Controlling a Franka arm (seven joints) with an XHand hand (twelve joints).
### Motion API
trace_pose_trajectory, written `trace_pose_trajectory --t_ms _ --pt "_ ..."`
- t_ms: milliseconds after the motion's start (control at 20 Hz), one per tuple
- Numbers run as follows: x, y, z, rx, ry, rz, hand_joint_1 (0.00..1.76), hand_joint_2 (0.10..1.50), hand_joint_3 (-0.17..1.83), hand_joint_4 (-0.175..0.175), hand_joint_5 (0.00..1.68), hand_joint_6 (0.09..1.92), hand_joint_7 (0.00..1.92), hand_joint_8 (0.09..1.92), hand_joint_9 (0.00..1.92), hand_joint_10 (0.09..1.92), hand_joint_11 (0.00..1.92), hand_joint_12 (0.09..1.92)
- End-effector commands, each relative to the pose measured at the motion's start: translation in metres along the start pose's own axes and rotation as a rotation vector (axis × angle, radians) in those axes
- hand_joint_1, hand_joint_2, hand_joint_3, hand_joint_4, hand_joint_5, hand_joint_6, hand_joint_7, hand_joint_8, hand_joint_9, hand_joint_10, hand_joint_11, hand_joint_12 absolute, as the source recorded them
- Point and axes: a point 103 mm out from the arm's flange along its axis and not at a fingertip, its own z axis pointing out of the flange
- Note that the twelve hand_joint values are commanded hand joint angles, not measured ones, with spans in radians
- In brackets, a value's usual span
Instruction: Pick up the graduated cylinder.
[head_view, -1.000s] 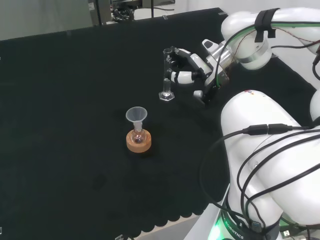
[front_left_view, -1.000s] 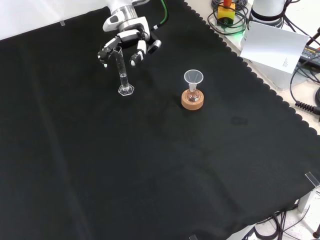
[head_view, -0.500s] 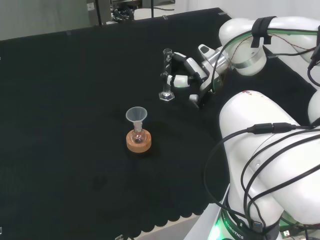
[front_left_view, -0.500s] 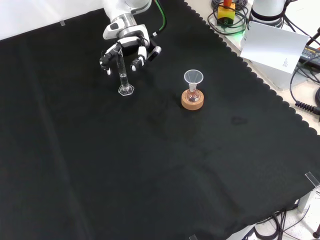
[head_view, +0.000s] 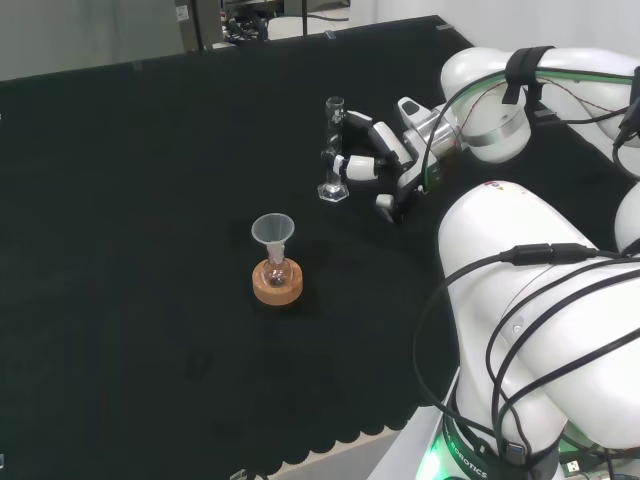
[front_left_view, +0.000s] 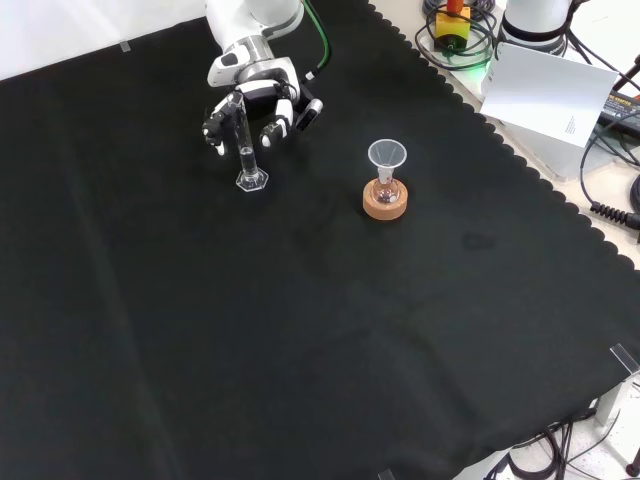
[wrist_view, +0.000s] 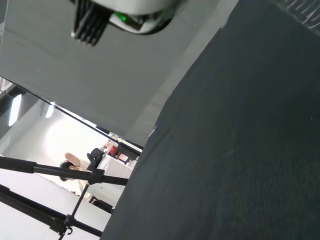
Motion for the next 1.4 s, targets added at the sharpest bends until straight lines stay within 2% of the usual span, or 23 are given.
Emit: trace_pose_trajectory --t_ms 50,300,500,650,1400 --pt "-0.0016 0.0007 -0.0003 -0.024 0.024 -0.002 1.05 0.69 0.67 -0.018 0.58 0.11 0.5 0.64 0.75 0.53 0.47 1.28" --pt "-0.0033 0.0017 0.001 -0.028 0.029 0.0 1.06 0.71 0.67 -0.015 0.6 0.2 0.54 0.61 0.81 0.49 0.53 1.25" --pt "-0.0041 0.0027 0.0019 -0.025 0.025 0.0 1.07 0.73 0.66 -0.012 0.55 0.46 0.57 0.6 0.86 0.43 0.58 1.21" --pt "-0.0042 0.0036 0.002 -0.024 0.025 -0.001 1.08 0.74 0.66 -0.01 0.54 0.56 0.57 0.6 0.87 0.42 0.6 1.2" --pt "-0.0035 0.0079 0.0022 -0.035 0.039 -0.01 1.09 0.77 0.66 -0.02 0.46 0.63 0.59 0.62 0.92 0.41 0.7 1.15"
